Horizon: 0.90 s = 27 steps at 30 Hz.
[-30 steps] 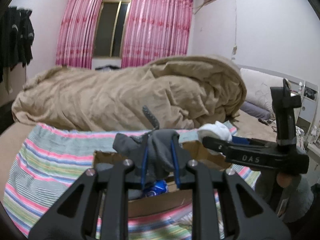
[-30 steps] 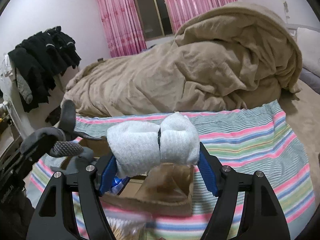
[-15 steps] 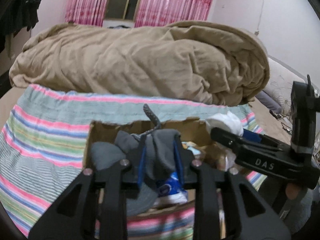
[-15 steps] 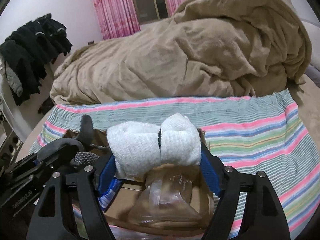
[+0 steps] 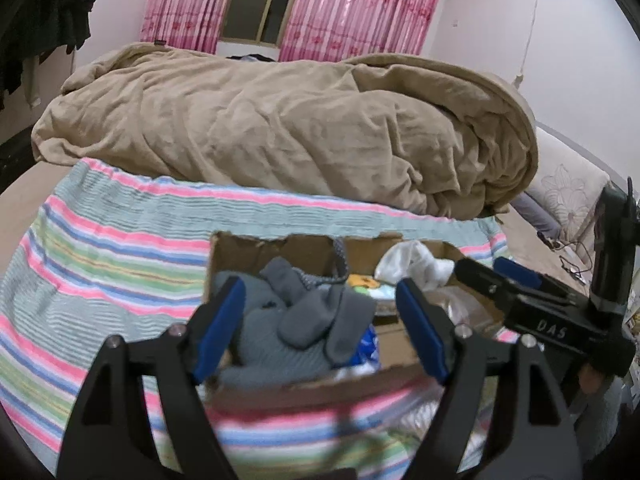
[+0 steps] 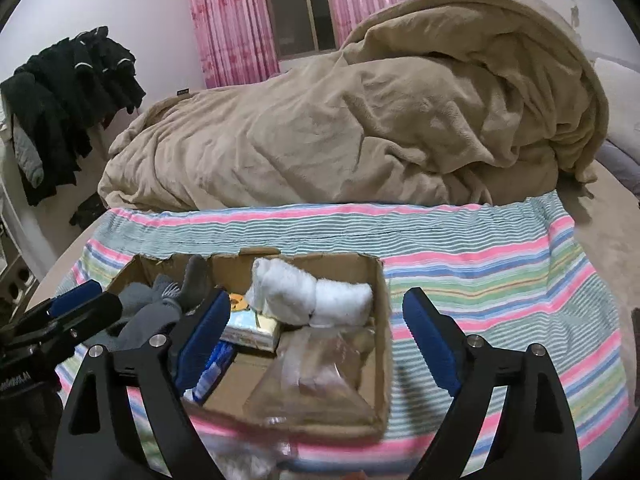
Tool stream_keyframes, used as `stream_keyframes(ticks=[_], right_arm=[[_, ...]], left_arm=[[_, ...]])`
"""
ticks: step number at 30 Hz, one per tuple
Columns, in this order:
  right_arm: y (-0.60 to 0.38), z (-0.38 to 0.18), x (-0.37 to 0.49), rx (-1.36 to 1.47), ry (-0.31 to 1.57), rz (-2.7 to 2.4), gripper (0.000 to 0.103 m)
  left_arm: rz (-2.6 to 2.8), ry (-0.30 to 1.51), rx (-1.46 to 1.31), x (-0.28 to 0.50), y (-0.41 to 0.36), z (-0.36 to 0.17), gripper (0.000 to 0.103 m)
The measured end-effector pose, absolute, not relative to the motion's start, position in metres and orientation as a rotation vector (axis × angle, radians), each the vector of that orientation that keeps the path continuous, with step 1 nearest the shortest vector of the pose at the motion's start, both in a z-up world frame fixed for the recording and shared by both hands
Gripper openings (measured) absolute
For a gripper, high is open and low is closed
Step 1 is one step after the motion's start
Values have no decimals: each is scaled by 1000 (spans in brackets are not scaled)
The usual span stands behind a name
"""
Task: Organize objects
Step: 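Carry the white socks and grey sock into the box and release both, then grasp the cotton swab bag with the right tool and lift it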
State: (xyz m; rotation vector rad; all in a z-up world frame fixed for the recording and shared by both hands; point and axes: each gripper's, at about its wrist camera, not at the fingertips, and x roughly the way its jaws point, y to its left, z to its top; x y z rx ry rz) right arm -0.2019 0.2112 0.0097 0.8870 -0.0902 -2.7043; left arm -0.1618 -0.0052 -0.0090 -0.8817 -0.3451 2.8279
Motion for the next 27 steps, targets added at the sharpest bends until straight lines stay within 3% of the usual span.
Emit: stream_keyframes(ticks=[11,16,27], right_arm=[[219,27,-150,866,-106,-2661,90],[219,35,-127,850,-80,-2650,90],[218,16,-106,914,-11,-2605,90]], left_arm=[[2823,-380,-842,-104,-26,14,79],[2830,-343,-793,-79,-26,26,89],[2775,-244,-937,-70,-7,-5,89]])
